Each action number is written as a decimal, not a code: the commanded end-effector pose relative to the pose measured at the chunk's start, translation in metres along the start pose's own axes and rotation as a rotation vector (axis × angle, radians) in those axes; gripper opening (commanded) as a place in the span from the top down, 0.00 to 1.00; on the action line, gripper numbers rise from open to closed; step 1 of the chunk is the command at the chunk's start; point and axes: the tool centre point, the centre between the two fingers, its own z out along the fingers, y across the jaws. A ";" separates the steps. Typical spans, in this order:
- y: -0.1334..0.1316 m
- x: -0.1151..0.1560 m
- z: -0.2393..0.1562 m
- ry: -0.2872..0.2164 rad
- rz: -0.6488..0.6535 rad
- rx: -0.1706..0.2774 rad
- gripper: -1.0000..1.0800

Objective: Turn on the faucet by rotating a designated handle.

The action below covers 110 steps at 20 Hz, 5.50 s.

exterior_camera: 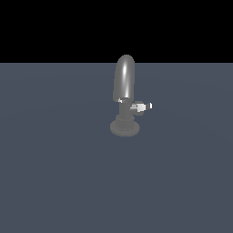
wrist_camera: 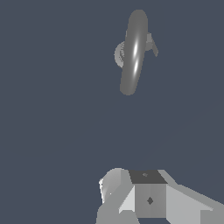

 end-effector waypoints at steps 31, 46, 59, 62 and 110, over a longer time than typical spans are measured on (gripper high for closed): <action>-0.008 0.102 0.002 -0.297 0.287 0.142 1.00; 0.006 0.180 0.026 -0.537 0.518 0.258 1.00; 0.031 0.240 0.064 -0.758 0.728 0.365 1.00; 0.038 0.253 0.076 -0.811 0.779 0.392 1.00; 0.137 0.299 0.306 -1.589 1.549 0.788 1.00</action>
